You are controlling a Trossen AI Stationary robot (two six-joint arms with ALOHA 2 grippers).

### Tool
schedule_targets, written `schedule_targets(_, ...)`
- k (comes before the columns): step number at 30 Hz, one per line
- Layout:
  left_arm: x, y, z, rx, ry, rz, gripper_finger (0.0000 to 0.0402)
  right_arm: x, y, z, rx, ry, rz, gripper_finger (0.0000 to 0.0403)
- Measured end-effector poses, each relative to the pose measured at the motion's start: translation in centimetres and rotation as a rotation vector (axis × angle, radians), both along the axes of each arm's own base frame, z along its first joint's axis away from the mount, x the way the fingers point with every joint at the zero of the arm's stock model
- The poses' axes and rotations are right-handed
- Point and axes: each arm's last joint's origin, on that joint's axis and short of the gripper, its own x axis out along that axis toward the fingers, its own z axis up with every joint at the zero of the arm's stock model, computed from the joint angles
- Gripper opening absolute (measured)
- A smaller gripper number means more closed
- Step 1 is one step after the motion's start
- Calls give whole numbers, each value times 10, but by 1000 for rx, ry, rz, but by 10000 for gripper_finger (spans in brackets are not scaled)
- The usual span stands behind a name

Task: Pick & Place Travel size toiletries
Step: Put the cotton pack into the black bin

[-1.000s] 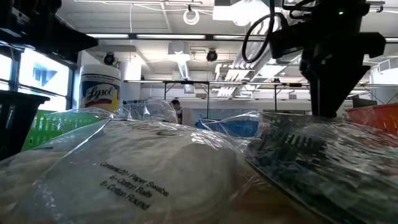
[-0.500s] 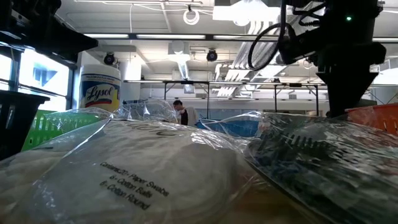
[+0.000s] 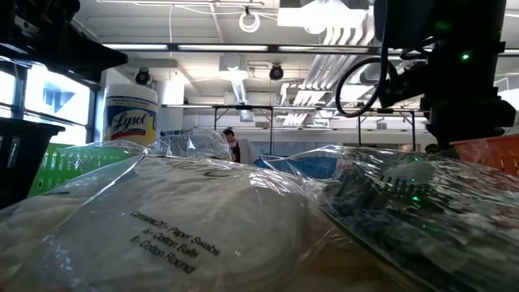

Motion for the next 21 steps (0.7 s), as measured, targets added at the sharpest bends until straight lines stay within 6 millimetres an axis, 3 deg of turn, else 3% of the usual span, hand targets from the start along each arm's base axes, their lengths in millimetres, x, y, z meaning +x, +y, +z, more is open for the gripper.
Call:
schedule_targets(5,0,0,0,1,0,-1,0,2,-4,0,-6,7,35,231)
schedule_targets(15,0,0,0,3,0,-1,0,5,-10,1,-61,5,89,23)
schedule_targets(21,0,0,0,3,1,-1,0,5,-10,5,-79,-9,111,20)
